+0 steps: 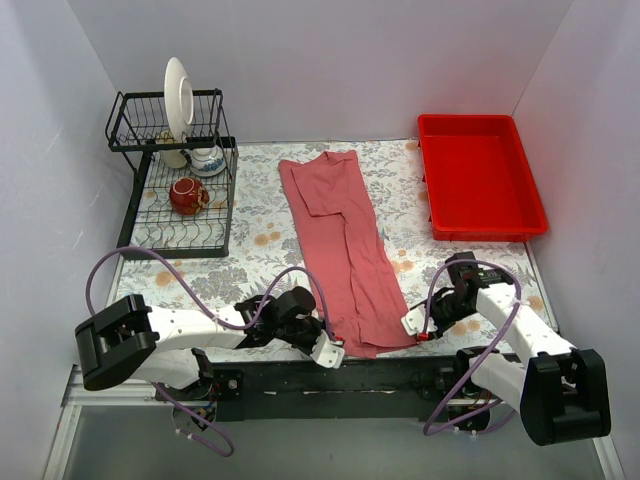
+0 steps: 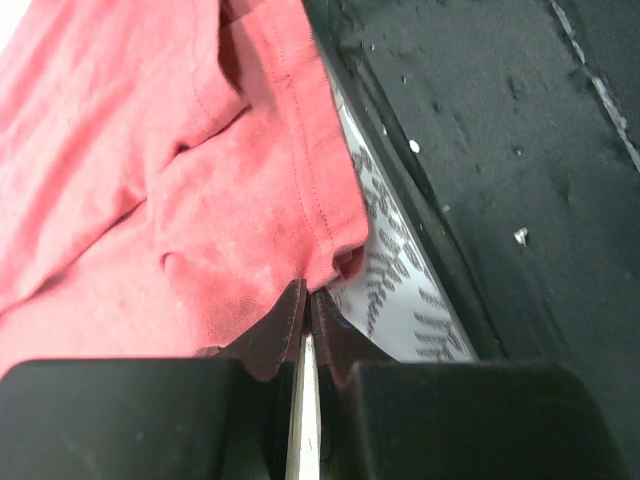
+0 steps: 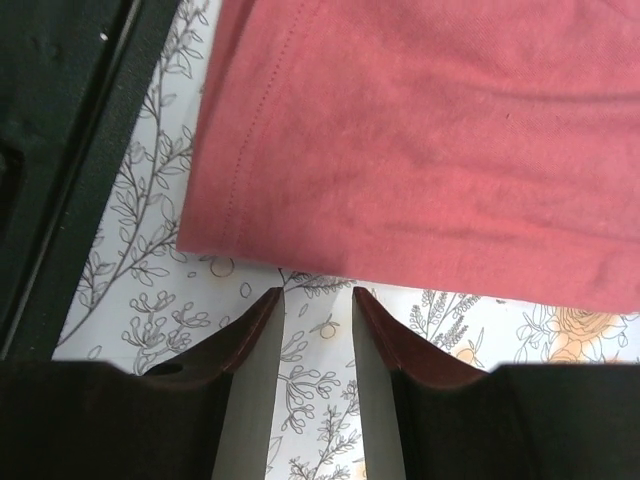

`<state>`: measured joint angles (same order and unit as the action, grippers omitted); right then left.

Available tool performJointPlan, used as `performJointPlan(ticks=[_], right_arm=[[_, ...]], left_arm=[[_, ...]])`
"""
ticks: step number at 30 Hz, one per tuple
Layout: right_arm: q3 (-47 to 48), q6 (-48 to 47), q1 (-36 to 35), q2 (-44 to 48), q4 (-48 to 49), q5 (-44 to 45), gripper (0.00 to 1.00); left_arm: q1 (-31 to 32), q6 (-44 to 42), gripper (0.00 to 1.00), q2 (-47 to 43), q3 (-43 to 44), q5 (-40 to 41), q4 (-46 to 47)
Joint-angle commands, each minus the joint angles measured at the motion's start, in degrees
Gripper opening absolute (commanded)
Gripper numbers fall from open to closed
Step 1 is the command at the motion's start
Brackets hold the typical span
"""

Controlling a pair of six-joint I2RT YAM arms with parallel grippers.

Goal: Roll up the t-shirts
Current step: Roll the T-shirt to the center of the board.

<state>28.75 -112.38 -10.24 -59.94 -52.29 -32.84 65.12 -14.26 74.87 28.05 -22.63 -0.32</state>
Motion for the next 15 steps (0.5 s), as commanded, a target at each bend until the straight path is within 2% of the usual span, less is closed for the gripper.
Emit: performJointPlan(ticks=[1,7,15], right_arm=[[-1.06,-23.12,0.04,1.93,-4.92,-4.16,0.43],[-2.73,-33.24,0.13,4.04,-11.25,-4.43,0.46],[-5.99,-35.98,-0.13,4.13,-8.62,-5.13,0.49]], left_arm=[[-0.44,3.10,0.00,-4.03,-0.63,1.89,-3.90],[-0.44,3.63,0.00,-3.59,-0.02,1.89,-4.34],[-0.44,4.86,0.00,-3.06,0.16,1.36,-3.99]])
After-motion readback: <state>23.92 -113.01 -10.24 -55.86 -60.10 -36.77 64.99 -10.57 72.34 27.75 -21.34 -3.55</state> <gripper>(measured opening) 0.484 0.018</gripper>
